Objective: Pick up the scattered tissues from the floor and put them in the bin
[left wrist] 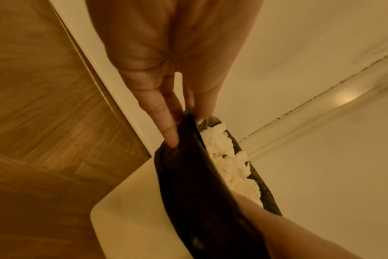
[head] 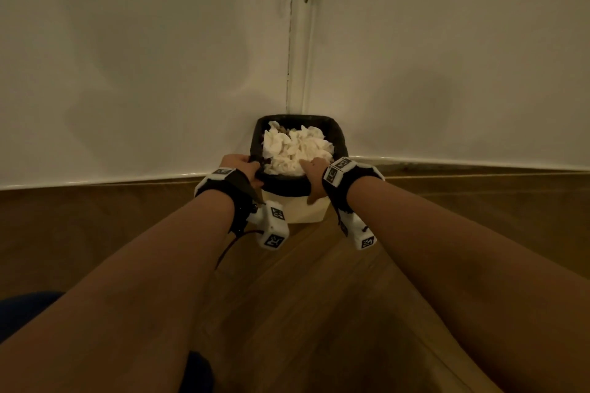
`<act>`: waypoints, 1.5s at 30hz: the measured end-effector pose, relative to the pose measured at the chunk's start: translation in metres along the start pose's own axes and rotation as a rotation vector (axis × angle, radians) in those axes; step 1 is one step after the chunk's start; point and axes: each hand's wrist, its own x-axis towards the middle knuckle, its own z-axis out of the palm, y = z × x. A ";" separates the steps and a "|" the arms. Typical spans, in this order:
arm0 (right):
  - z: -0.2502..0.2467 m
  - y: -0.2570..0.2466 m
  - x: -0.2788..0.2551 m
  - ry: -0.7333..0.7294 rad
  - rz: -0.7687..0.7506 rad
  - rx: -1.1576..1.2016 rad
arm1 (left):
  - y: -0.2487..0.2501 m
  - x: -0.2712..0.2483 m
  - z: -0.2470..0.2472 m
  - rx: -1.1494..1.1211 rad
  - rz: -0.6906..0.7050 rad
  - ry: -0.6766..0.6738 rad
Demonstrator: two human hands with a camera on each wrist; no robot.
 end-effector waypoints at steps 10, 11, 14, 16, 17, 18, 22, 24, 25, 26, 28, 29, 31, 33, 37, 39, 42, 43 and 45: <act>0.005 -0.005 0.012 0.050 -0.081 -0.006 | -0.005 0.005 -0.002 0.063 0.016 0.003; 0.006 -0.004 0.012 0.067 -0.080 0.003 | -0.006 0.004 -0.002 0.072 0.025 0.002; 0.006 -0.001 0.010 0.136 -0.071 0.030 | -0.010 0.002 -0.003 0.146 0.072 0.028; 0.001 0.001 0.005 0.146 -0.078 0.057 | -0.013 0.001 -0.006 0.251 0.111 0.054; -0.001 0.003 0.000 0.138 -0.077 0.071 | -0.013 0.000 -0.009 0.321 0.129 0.066; -0.004 0.004 -0.004 0.129 -0.069 0.082 | -0.012 -0.003 -0.011 0.388 0.134 0.077; -0.009 0.001 -0.028 0.185 0.010 0.113 | -0.002 -0.023 -0.012 0.567 0.091 0.115; -0.014 0.001 -0.040 0.187 0.023 0.175 | 0.007 -0.034 -0.009 0.651 0.109 0.095; -0.016 0.002 -0.046 0.182 0.031 0.221 | 0.011 -0.036 -0.006 0.665 0.125 0.097; -0.018 0.002 -0.051 0.187 0.040 0.273 | 0.014 -0.041 -0.003 0.677 0.135 0.102; -0.022 0.003 -0.060 0.248 0.062 0.387 | 0.019 -0.043 0.002 0.658 0.193 0.218; -0.024 0.003 -0.062 0.301 0.069 0.422 | 0.020 -0.043 0.003 0.576 0.228 0.304; -0.026 0.004 -0.065 0.440 0.102 0.387 | 0.024 -0.047 0.010 0.474 0.387 0.392; -0.028 0.009 -0.061 0.601 0.141 0.337 | 0.028 -0.047 0.021 0.555 0.531 0.380; -0.036 0.031 -0.042 0.682 0.133 0.520 | 0.046 -0.025 0.055 0.729 0.639 0.250; -0.040 0.041 -0.034 0.634 0.132 0.556 | 0.052 -0.013 0.070 0.802 0.636 0.214; -0.051 0.050 -0.030 0.479 0.172 0.597 | 0.060 -0.013 0.082 0.915 0.553 0.070; -0.053 0.052 -0.033 0.440 0.193 0.610 | 0.061 -0.018 0.082 0.954 0.543 0.021; -0.058 0.059 -0.043 0.318 0.260 0.659 | 0.063 -0.030 0.077 1.042 0.457 -0.137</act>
